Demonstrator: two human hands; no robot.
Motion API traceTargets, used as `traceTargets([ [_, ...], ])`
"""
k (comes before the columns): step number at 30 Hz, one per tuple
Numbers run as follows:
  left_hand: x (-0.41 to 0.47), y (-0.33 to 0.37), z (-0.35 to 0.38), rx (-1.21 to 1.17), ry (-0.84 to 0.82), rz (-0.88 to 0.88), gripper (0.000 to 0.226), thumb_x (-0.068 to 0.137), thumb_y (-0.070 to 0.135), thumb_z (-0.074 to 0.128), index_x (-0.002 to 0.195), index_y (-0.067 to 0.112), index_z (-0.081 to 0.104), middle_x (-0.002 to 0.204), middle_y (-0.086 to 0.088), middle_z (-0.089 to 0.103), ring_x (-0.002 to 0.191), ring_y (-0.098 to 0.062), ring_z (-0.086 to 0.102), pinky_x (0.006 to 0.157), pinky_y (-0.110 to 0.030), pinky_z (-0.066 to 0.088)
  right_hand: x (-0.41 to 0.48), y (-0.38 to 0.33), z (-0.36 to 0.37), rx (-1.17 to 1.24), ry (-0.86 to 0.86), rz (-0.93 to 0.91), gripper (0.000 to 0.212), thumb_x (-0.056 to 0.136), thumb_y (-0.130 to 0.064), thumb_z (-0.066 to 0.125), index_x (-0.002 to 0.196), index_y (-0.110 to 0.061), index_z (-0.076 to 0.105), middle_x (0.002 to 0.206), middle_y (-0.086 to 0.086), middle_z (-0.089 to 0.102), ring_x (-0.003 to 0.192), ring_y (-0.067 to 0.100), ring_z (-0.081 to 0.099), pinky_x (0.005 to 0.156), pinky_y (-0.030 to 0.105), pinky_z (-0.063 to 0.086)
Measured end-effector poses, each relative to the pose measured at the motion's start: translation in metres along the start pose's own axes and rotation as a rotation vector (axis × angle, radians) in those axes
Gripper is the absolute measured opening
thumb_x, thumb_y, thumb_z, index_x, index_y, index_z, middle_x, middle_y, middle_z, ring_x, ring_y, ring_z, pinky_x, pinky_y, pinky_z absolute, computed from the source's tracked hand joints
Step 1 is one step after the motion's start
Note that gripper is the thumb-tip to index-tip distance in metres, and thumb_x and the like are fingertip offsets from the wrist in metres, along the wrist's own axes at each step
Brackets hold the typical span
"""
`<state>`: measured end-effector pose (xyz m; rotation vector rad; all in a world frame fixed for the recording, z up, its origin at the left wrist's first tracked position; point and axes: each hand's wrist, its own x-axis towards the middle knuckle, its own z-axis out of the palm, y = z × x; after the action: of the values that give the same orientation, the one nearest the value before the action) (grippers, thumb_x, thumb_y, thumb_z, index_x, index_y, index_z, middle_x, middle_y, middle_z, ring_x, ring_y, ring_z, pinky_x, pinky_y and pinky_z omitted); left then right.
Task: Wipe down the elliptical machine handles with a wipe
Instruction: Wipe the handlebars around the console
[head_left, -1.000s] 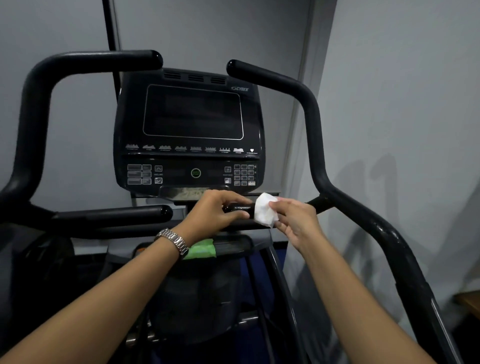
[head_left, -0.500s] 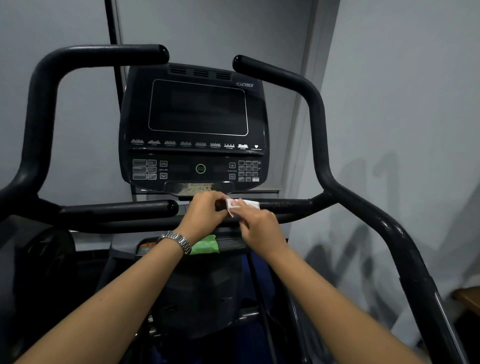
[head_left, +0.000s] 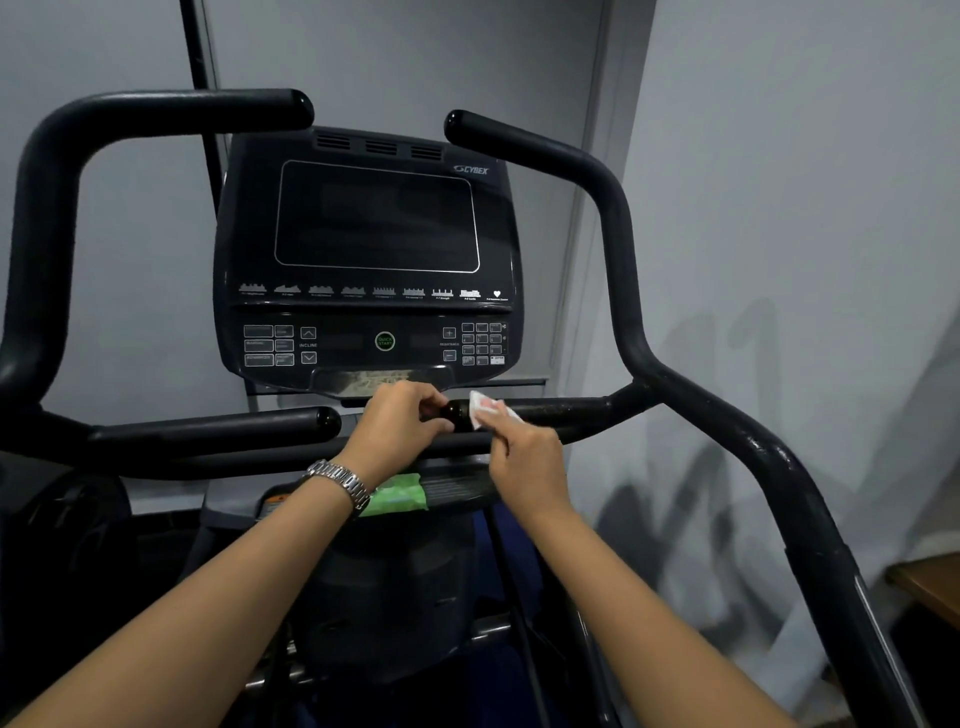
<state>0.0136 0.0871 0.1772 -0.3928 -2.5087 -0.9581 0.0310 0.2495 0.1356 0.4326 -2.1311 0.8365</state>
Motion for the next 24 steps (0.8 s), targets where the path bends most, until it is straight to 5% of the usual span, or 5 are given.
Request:
traceTargets([
  [2, 0.001, 0.0, 0.0, 0.009, -0.002, -0.001, 0.024, 0.076, 0.018, 0.077, 0.099, 0.014, 0.071, 0.086, 0.001, 0.071, 0.08, -0.011, 0.064, 0.08, -0.027, 0.053, 0.009, -0.003, 0.0, -0.039, 0.024, 0.074, 0.033, 0.086, 0.005, 0.051, 0.106, -0.012, 0.072, 0.091, 0.016, 0.073, 0.081, 0.034, 0.07, 0.07, 0.042, 0.058],
  [8, 0.001, 0.0, -0.001, 0.035, -0.007, 0.005, 0.023, 0.076, 0.019, 0.077, 0.098, 0.014, 0.071, 0.087, 0.001, 0.071, 0.081, -0.011, 0.065, 0.081, -0.032, 0.054, -0.01, -0.005, 0.0, -0.024, -0.106, 0.04, 0.046, 0.084, 0.013, 0.048, 0.121, -0.008, 0.064, 0.128, 0.015, 0.06, 0.125, 0.024, 0.053, 0.106, 0.033, 0.04],
  [12, 0.002, 0.002, -0.001, 0.044, -0.012, 0.003, 0.023, 0.076, 0.019, 0.077, 0.097, 0.015, 0.071, 0.087, 0.001, 0.071, 0.083, -0.012, 0.065, 0.083, -0.035, 0.054, 0.013, 0.003, -0.006, -0.08, -0.042, 0.19, 0.04, 0.087, 0.01, 0.046, 0.117, -0.006, 0.066, 0.121, 0.02, 0.064, 0.114, 0.032, 0.06, 0.098, 0.041, 0.049],
  [18, 0.002, 0.005, -0.004, 0.075, -0.015, 0.036, 0.022, 0.077, 0.015, 0.076, 0.099, 0.012, 0.072, 0.089, -0.002, 0.072, 0.084, -0.013, 0.065, 0.084, -0.034, 0.054, -0.006, -0.017, 0.004, -0.004, -0.114, 0.032, 0.048, 0.086, 0.01, 0.047, 0.127, -0.011, 0.061, 0.131, 0.011, 0.059, 0.126, 0.022, 0.052, 0.105, 0.035, 0.043],
  [24, 0.003, 0.007, -0.005, 0.112, -0.023, 0.042, 0.026, 0.076, 0.02, 0.077, 0.101, 0.013, 0.071, 0.091, -0.001, 0.071, 0.084, -0.012, 0.064, 0.083, -0.032, 0.054, 0.014, -0.006, 0.001, -0.074, -0.047, 0.237, 0.041, 0.088, 0.006, 0.046, 0.117, -0.012, 0.067, 0.121, 0.017, 0.064, 0.109, 0.034, 0.061, 0.092, 0.043, 0.051],
])
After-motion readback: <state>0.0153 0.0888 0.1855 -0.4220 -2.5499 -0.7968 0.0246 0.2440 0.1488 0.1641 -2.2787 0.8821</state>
